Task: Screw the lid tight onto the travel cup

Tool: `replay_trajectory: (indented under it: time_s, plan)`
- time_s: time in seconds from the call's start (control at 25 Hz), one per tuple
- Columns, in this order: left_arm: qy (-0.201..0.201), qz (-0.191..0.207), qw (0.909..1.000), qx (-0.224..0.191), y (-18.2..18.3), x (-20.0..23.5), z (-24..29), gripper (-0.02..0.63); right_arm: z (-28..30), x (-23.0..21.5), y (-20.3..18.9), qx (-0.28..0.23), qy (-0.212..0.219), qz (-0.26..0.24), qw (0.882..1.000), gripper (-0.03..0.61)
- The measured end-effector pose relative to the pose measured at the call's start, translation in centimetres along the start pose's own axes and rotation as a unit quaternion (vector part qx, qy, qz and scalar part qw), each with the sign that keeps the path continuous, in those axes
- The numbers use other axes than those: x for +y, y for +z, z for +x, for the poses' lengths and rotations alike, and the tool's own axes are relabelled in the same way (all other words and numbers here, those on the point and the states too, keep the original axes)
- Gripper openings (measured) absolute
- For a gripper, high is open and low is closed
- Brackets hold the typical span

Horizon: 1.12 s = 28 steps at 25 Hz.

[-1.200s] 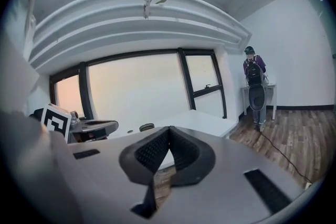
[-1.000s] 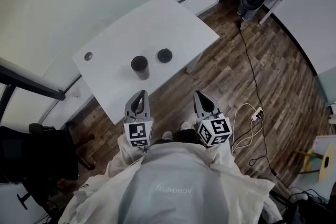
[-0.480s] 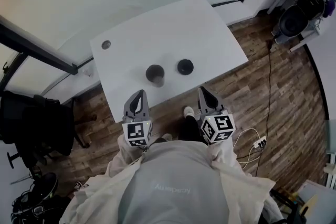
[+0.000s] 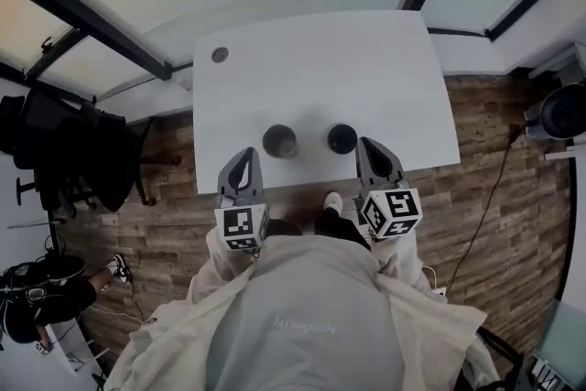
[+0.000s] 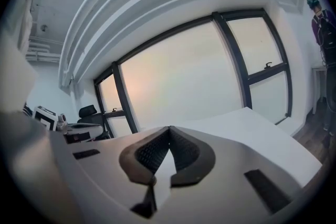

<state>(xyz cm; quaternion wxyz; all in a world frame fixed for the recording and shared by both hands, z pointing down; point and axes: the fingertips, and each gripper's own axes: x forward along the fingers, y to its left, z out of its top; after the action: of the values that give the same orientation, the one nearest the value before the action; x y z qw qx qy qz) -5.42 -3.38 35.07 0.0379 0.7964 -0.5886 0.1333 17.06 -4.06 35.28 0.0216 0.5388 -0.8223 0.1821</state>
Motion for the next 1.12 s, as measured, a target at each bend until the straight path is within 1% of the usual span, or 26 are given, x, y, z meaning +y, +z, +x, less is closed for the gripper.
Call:
replay_trajectory:
  time_s: [0.16,0.24,0.32,0.4,0.48,0.68,0.8,0.88,0.92,0.96,1.04,1.12]
  plan:
    - [0.035,-0.011,0.9993,-0.002,0.2,0.8,0.2,0.008,2.2,-1.4,-0.1,0.015,0.029,-0.006,0.999,0.021]
    - [0.042,-0.019,0.9989,0.003,-0.3,1.5,-0.1,0.008,3.1,-1.5,-0.4,0.023,0.036,-0.003,0.999,0.021]
    - [0.041,-0.026,0.9988,0.004,-1.0,2.7,-0.3,0.008,4.3,-1.2,-0.6,0.026,0.041,-0.005,0.999,0.021]
    - [0.029,-0.034,0.9990,0.006,-2.0,3.8,-0.2,0.009,5.5,-0.9,-0.9,0.030,0.039,-0.009,0.999,0.021]
    - [0.008,-0.040,0.9991,0.014,-3.5,4.4,-0.1,0.009,6.3,-0.7,-1.5,0.035,0.033,-0.009,0.999,0.021]
    - [-0.041,-0.046,0.9978,0.025,-6.4,4.3,0.9,0.009,6.9,0.0,-3.0,0.052,0.017,-0.014,0.998,0.021]
    - [-0.059,-0.046,0.9970,0.023,-7.1,4.3,2.0,0.009,7.3,0.3,-3.6,0.059,0.006,-0.017,0.998,0.021]
    - [-0.070,-0.041,0.9966,0.015,-7.5,4.4,2.4,0.012,7.4,0.7,-3.6,0.059,0.002,-0.020,0.998,0.021]
    - [-0.080,-0.042,0.9959,0.011,-7.8,4.2,2.5,0.035,7.4,0.9,-3.6,0.058,0.000,-0.021,0.998,0.021]
    - [-0.095,-0.044,0.9944,0.011,-8.0,3.8,2.7,0.089,7.3,0.9,-3.5,0.059,-0.002,-0.022,0.998,0.021]
    - [-0.132,-0.046,0.9900,0.015,-8.6,2.7,2.9,0.238,7.2,0.7,-3.5,0.059,-0.008,-0.025,0.998,0.021]
    - [-0.167,-0.032,0.9853,0.014,-9.3,1.5,3.2,0.328,7.2,0.4,-3.6,0.061,-0.014,-0.026,0.998,0.021]
